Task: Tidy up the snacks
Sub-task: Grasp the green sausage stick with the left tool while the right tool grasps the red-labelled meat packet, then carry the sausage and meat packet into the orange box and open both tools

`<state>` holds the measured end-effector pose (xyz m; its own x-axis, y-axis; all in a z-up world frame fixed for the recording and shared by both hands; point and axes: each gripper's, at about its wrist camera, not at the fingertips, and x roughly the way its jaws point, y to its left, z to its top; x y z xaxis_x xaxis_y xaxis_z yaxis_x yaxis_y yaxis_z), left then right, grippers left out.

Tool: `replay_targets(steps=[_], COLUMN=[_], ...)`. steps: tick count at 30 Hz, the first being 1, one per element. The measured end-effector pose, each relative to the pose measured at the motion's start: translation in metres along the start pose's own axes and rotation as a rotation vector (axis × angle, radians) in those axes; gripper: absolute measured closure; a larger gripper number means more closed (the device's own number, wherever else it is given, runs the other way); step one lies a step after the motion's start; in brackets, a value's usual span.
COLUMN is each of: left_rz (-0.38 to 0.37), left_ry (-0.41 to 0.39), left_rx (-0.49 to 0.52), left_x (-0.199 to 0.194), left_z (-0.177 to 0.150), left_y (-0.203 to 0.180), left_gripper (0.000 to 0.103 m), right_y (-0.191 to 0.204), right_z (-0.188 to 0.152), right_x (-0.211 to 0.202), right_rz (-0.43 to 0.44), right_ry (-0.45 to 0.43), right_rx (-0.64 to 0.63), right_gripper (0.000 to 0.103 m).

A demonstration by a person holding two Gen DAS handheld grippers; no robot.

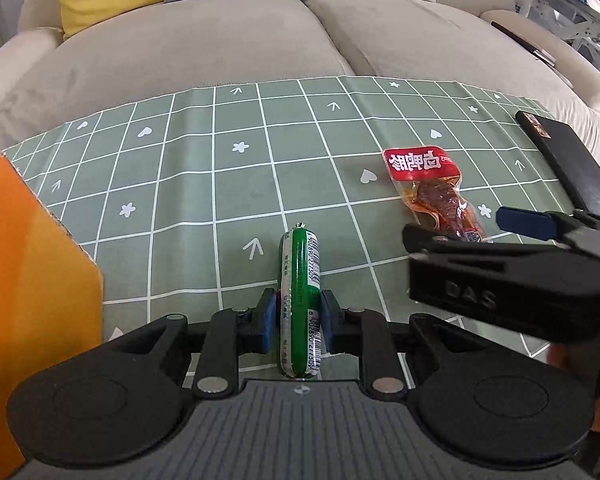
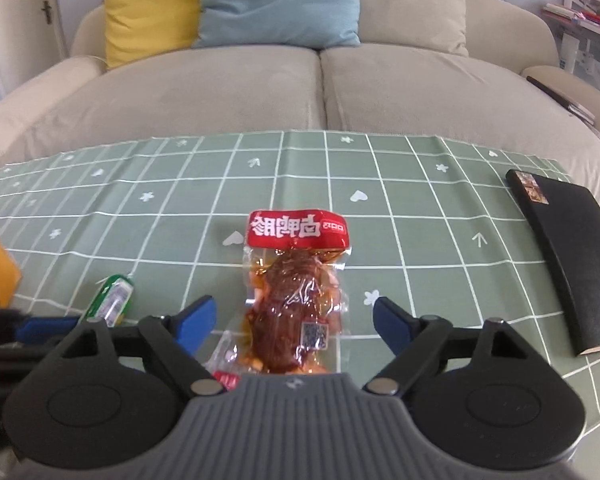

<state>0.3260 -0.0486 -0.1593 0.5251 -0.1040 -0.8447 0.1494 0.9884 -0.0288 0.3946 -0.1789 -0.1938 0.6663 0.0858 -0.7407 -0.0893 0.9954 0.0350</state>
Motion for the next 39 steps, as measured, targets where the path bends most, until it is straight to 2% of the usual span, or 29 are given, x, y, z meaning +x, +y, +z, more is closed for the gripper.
replay_targets(steps=[3, 7, 12, 15, 16, 18, 23, 33, 39], left_rz=[-0.007, -0.002, 0.016, 0.014, 0.012, 0.009, 0.016, -0.001, -0.053], left_ry=[-0.009, -0.01, -0.004, 0.001, 0.005, 0.015, 0.038, 0.059, 0.051], left_rx=[-0.007, 0.0, -0.003, -0.003, -0.003, -0.001, -0.002, -0.026, -0.081], left_x=[0.0, 0.0, 0.002, 0.002, 0.002, 0.001, -0.003, -0.026, -0.045], left_z=[-0.001, -0.001, 0.001, 0.002, 0.002, 0.003, -0.002, -0.033, -0.058], left_y=[0.001, 0.001, -0.001, 0.0, 0.0, 0.0, -0.001, -0.003, -0.003], left_gripper=[0.078, 0.075, 0.073, 0.073, 0.073, 0.078, 0.079, 0.079, 0.079], right_y=[0.001, 0.005, 0.004, 0.003, 0.003, 0.003, 0.003, 0.008, 0.007], right_z=[0.002, 0.0, 0.001, 0.0, -0.001, 0.0, -0.004, -0.041, -0.073], right_x=[0.009, 0.012, 0.013, 0.011, 0.009, 0.007, 0.0, -0.041, -0.076], right_rz=[-0.01, -0.023, -0.018, -0.019, -0.02, -0.018, -0.005, 0.012, 0.036], right_ry=[0.018, 0.016, 0.021, 0.014, 0.013, 0.023, 0.048, 0.111, 0.14], right_rx=[0.028, -0.013, -0.027, -0.033, -0.034, -0.038, -0.058, -0.07, -0.042], right_gripper=[0.02, 0.017, 0.02, 0.029, 0.038, 0.04, 0.042, 0.042, 0.047])
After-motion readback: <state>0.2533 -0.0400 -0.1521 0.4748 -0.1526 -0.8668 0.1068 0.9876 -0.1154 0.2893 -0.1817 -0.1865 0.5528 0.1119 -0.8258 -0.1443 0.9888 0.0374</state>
